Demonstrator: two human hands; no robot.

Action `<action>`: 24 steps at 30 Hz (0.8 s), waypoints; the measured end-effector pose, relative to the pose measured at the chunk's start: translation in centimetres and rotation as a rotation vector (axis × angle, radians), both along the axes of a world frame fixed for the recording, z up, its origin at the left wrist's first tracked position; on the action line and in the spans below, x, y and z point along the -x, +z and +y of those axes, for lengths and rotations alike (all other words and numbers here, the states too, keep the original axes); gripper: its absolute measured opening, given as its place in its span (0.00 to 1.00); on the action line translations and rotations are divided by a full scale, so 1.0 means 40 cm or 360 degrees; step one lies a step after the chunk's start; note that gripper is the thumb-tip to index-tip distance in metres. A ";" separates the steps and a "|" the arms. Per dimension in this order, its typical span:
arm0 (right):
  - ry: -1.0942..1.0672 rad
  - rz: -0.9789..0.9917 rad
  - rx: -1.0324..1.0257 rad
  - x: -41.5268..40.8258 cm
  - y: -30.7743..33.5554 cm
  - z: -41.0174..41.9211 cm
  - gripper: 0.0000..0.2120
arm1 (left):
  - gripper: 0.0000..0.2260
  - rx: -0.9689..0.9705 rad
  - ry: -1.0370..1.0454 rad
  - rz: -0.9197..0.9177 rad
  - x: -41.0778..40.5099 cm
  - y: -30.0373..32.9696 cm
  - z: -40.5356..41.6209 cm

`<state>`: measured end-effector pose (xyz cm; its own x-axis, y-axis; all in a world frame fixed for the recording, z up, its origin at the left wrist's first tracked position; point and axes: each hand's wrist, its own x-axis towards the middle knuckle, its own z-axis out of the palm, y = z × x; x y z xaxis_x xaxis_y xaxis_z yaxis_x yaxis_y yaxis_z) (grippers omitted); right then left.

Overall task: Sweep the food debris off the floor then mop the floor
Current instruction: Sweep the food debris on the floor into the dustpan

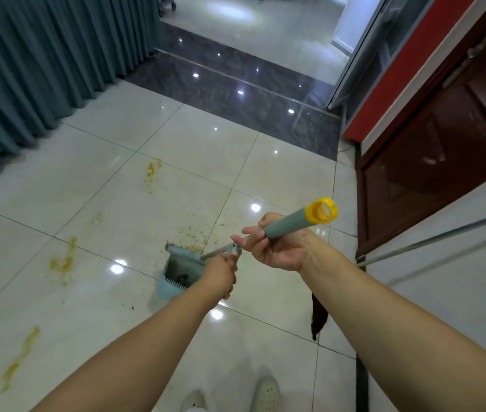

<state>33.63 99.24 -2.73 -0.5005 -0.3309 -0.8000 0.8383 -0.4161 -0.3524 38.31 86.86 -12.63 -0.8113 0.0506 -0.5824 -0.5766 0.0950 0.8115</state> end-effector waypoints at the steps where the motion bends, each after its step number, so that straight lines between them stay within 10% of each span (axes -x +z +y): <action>1: 0.0054 0.0035 0.0005 -0.001 -0.002 -0.003 0.17 | 0.16 -0.0001 0.0010 -0.0004 0.006 0.006 0.001; 15: 0.0006 0.0120 -0.0091 0.127 -0.088 0.043 0.03 | 0.20 0.0515 0.0626 -0.0008 0.030 0.009 0.001; 24: 0.0187 -0.0199 0.0015 0.150 -0.149 0.039 0.11 | 0.21 0.0458 0.1269 -0.0050 -0.048 -0.021 -0.002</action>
